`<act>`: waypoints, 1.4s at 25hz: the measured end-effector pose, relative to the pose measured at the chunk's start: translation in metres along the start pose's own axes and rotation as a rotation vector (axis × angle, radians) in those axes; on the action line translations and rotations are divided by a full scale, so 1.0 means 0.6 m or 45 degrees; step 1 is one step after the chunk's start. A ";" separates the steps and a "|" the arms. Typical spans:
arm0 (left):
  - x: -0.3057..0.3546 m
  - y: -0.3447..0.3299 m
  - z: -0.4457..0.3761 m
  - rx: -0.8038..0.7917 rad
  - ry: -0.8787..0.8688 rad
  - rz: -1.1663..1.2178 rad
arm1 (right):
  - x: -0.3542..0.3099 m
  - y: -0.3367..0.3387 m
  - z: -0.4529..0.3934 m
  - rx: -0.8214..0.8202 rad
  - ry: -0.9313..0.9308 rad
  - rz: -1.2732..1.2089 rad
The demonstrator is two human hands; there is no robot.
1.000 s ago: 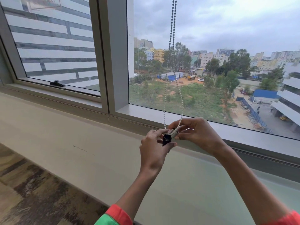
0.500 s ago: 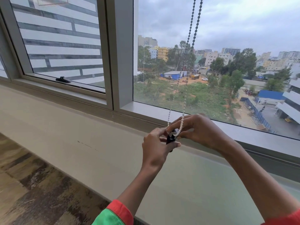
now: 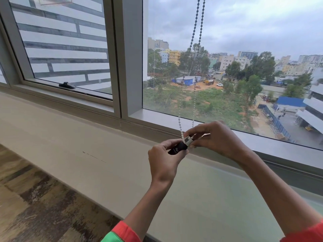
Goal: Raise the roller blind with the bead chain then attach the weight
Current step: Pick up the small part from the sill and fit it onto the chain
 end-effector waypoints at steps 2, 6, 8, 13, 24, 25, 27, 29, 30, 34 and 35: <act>0.005 0.001 -0.003 -0.052 0.030 0.102 | 0.002 0.004 0.003 0.063 -0.036 -0.122; 0.004 -0.001 -0.007 -0.115 0.062 0.198 | 0.002 0.005 -0.003 0.029 -0.027 -0.096; -0.001 -0.004 -0.008 -0.117 0.089 0.230 | 0.004 0.008 -0.005 0.019 -0.038 -0.079; 0.000 -0.007 -0.010 -0.185 0.097 0.254 | 0.010 0.012 0.003 0.032 -0.045 -0.125; 0.027 0.004 -0.018 -0.355 0.030 0.231 | 0.015 0.023 0.025 0.190 -0.078 -0.333; 0.030 0.005 -0.018 -0.382 0.016 0.231 | 0.013 0.023 0.027 0.198 -0.066 -0.341; 0.036 0.007 -0.016 -0.441 -0.021 0.238 | 0.007 0.023 0.030 0.225 -0.040 -0.339; 0.038 0.009 -0.016 -0.454 -0.056 0.247 | 0.002 0.023 0.033 0.271 -0.029 -0.344; 0.038 0.010 -0.015 -0.446 -0.063 0.252 | 0.001 0.021 0.035 0.295 -0.033 -0.371; 0.039 0.009 -0.008 -0.441 -0.049 0.263 | -0.005 0.019 0.044 0.343 -0.048 -0.470; 0.041 0.009 -0.007 -0.452 -0.047 0.259 | -0.006 0.020 0.044 0.331 -0.046 -0.430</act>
Point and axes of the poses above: each hand's wrist, its own z-axis away from the middle knuckle, its own y-axis out of the back of the hand, x = y × z, the point moved 3 cm from there along -z, towards the middle knuckle, and after that the axes turned 11 degrees about y, right-handed, at the moved point
